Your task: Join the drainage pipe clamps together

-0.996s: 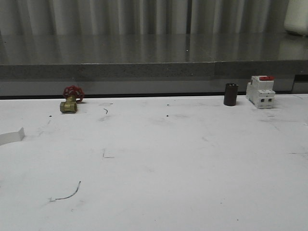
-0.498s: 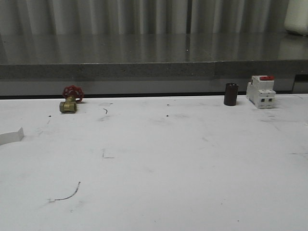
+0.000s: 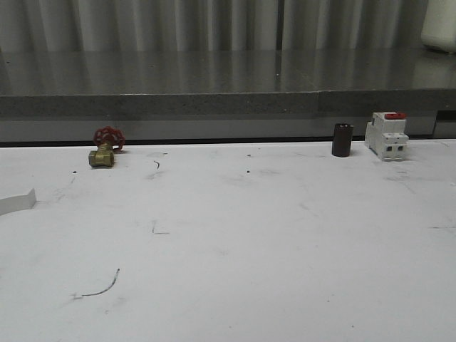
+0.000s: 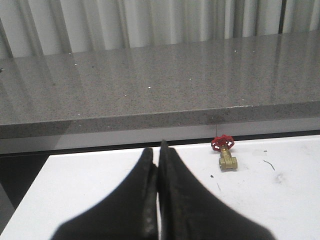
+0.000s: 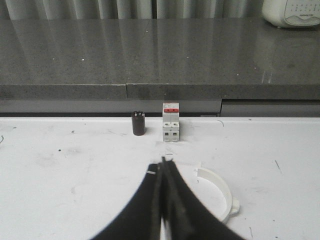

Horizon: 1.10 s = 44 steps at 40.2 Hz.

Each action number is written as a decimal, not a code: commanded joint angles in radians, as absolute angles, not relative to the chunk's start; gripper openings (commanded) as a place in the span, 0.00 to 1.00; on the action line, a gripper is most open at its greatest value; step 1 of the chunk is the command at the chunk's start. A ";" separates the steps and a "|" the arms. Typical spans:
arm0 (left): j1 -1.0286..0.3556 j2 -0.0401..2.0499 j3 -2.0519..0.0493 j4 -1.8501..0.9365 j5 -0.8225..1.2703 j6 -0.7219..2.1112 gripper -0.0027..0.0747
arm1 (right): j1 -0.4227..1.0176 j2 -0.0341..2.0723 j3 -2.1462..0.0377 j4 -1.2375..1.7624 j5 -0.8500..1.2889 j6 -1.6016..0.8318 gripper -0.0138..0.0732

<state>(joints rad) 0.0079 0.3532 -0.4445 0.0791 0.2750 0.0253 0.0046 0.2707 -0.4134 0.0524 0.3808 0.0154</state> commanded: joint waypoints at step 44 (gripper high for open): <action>0.012 1.127 -0.796 -0.012 0.507 0.026 0.75 | -0.003 0.287 -0.452 -0.012 0.312 0.012 0.90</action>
